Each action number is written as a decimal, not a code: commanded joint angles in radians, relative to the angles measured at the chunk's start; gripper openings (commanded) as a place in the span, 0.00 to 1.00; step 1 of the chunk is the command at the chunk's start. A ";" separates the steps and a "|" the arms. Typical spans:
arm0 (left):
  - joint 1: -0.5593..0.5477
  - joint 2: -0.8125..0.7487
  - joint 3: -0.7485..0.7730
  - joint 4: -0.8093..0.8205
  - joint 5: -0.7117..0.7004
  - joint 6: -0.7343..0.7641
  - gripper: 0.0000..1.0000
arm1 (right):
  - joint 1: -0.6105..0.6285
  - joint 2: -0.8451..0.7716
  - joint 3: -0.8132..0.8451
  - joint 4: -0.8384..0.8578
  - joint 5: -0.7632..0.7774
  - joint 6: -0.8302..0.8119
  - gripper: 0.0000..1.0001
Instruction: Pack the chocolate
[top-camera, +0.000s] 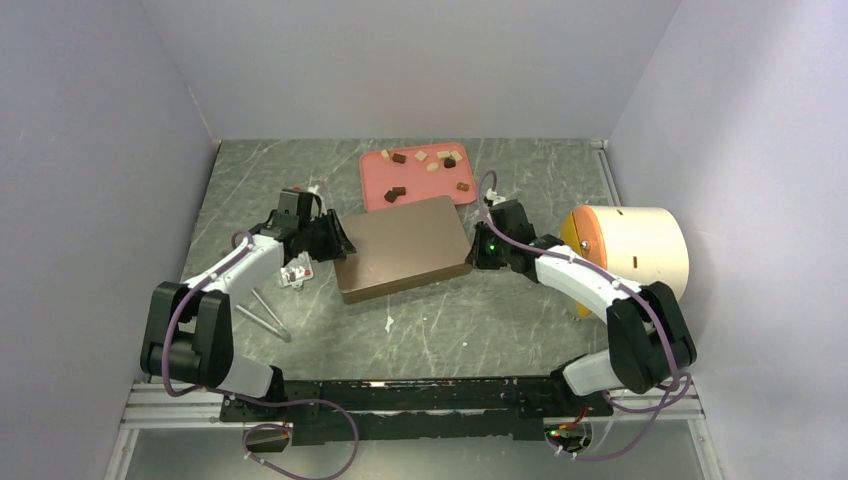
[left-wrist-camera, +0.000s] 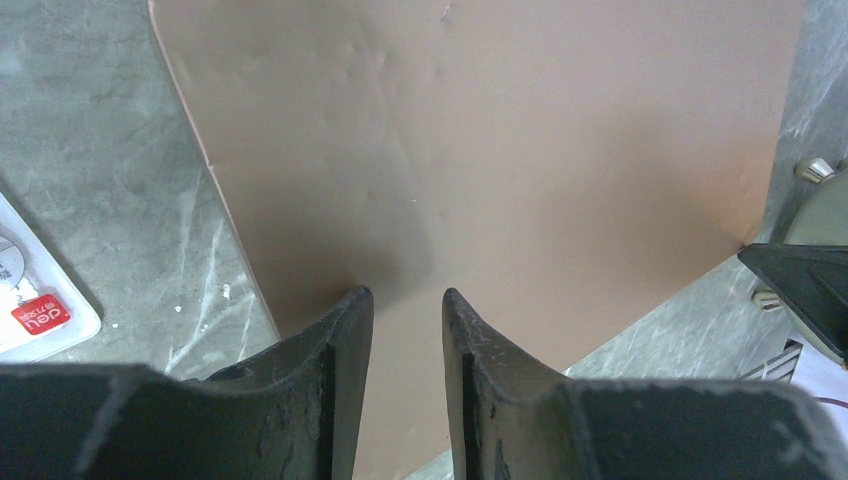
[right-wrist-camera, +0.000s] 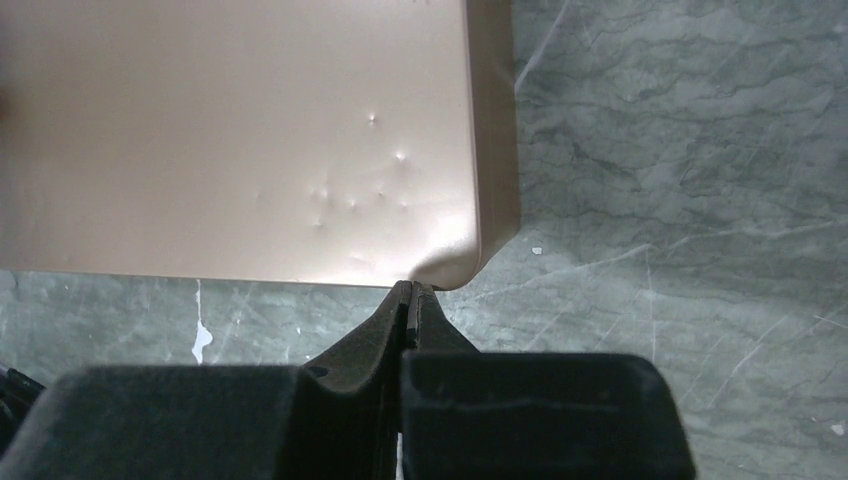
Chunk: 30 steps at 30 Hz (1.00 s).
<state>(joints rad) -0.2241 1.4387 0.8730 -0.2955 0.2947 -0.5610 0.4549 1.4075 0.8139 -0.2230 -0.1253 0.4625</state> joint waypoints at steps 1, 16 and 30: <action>-0.004 -0.017 -0.017 0.011 -0.010 0.017 0.38 | 0.001 -0.048 0.026 0.040 0.042 -0.012 0.00; -0.006 -0.055 -0.026 -0.011 0.004 0.025 0.39 | 0.001 -0.005 -0.036 0.071 0.086 -0.007 0.00; -0.096 -0.209 0.265 -0.146 0.012 0.070 0.57 | 0.001 -0.289 0.136 -0.168 0.131 -0.001 0.77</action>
<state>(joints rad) -0.2955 1.2850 1.0031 -0.3935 0.2989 -0.5373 0.4553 1.2076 0.8845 -0.3283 -0.0154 0.4530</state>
